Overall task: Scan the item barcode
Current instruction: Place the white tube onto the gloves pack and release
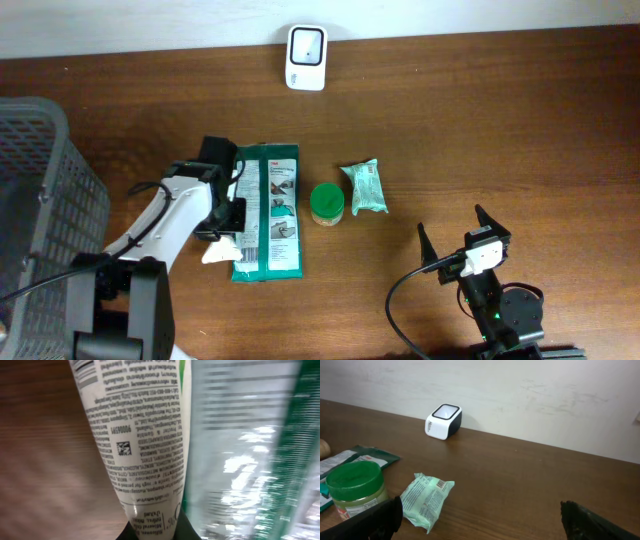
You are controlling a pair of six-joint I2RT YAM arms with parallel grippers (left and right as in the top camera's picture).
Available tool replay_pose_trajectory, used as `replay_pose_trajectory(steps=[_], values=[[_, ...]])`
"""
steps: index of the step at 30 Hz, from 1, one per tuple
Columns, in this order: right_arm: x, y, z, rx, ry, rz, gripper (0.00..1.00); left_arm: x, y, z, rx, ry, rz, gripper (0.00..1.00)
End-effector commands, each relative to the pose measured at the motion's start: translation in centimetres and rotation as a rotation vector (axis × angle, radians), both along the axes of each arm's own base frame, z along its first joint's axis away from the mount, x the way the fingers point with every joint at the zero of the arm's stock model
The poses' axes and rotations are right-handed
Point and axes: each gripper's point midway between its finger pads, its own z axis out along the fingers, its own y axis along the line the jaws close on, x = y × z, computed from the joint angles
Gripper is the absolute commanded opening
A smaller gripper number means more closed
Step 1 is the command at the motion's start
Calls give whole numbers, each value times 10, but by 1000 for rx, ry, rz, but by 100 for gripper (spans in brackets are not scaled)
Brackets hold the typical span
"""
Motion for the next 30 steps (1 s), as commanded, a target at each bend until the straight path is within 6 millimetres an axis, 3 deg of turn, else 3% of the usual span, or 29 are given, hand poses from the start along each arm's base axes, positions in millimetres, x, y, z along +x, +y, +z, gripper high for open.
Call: replay_pose_trajectory(steps=[1,5,11,14,16,17,18,20,22,26,28,30], values=[[-1,2,-2,7,5,8,98,-12,-54,-2,-197,31,-75,0],[-1,2,-2,7,5,8,98,-22,-89,-1,-228,37,-180,0],[-1,2,-2,7,5,8,98,-19,-91,-1,-224,20,-190,2],[-1,2,-2,7,5,8,98,-19,-91,-1,-224,19,-190,26],[-1,2,-2,7,5,8,98,-19,-92,-1,-225,18,-191,48],[-1,2,-2,7,5,8,98,-18,-92,-1,-224,18,-191,69],[-1,2,-2,7,5,8,98,-18,-92,-1,-225,16,-191,76],[-1,2,-2,7,5,8,98,-10,-95,8,-233,-13,-199,80],[-1,2,-2,7,5,8,98,3,-100,29,-246,-71,-221,82],[-1,2,-2,7,5,8,98,34,-91,112,-199,-266,-215,99],[-1,2,-2,7,5,8,98,47,-78,171,-212,-397,-210,99],[-1,2,-2,7,5,8,98,53,-62,216,-210,-493,-204,99]])
